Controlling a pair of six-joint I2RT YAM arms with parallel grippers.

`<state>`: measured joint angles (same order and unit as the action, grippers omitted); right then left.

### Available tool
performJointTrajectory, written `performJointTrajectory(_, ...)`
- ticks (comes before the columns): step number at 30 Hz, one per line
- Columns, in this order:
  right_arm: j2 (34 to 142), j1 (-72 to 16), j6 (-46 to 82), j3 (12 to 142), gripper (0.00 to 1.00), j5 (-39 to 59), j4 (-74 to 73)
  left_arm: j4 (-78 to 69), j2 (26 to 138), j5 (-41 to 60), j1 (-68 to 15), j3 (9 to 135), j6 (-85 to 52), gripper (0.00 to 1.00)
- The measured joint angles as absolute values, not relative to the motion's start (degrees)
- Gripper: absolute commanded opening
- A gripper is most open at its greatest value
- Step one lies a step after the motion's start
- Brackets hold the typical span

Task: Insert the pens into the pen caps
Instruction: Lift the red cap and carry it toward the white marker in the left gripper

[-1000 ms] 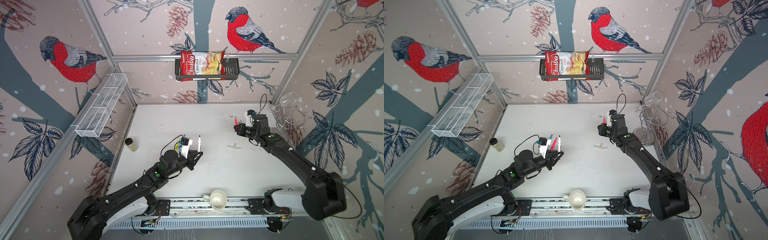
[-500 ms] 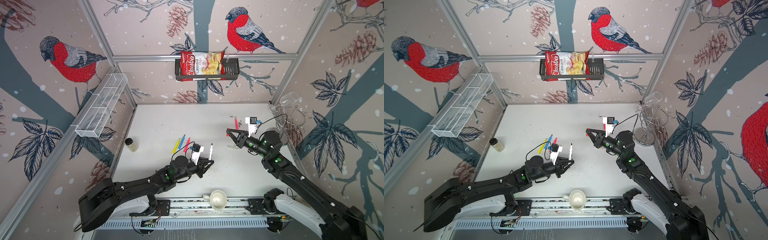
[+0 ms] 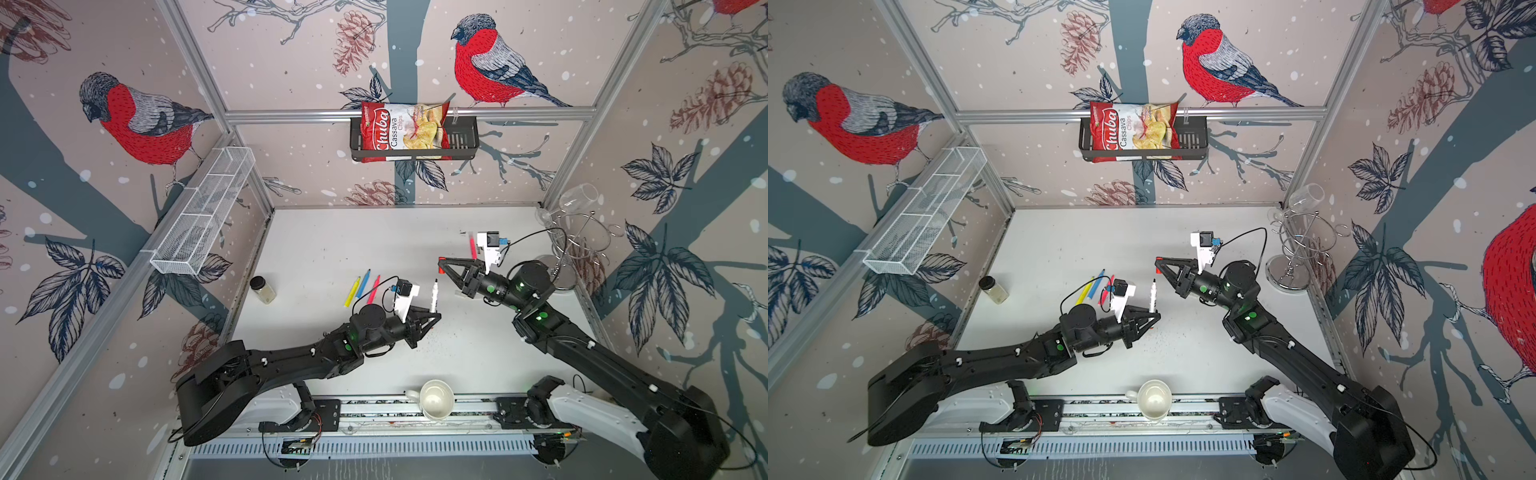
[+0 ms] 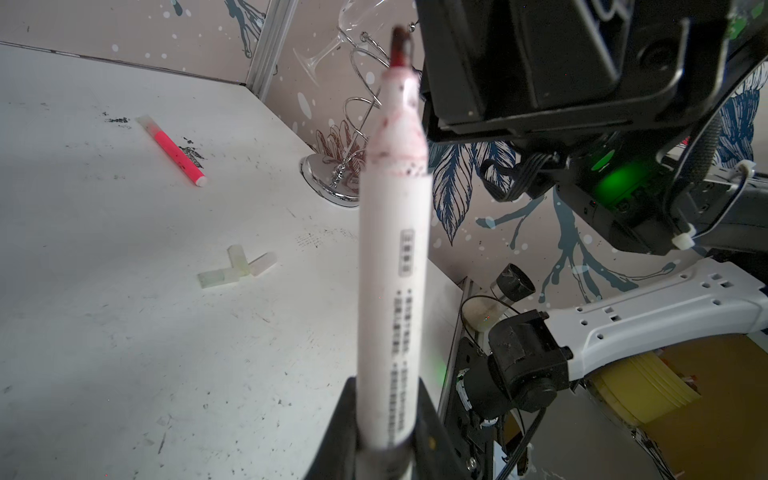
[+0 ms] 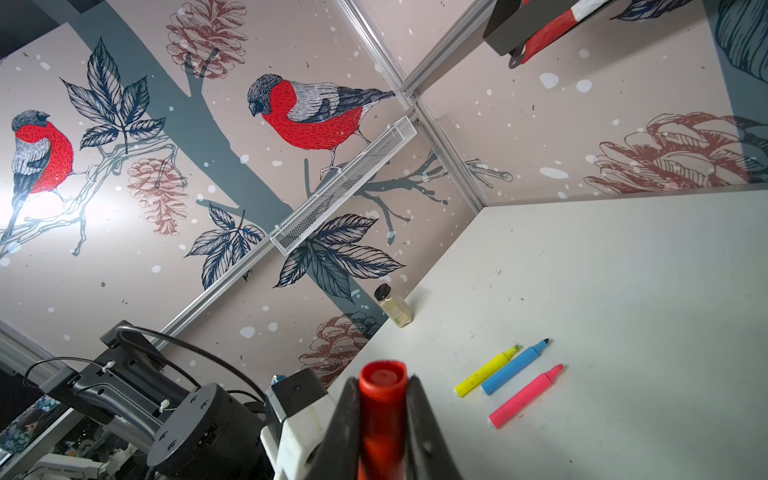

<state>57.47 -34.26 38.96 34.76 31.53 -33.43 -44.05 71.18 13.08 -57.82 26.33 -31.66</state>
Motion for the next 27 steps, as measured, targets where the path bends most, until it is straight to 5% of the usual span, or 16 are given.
performJointTrajectory(27, 58.7, -35.9, 39.3, 32.7, 0.16, 33.2, -40.4, -43.8, 70.1, 13.2, -57.8, 27.2, -29.7, 0.0)
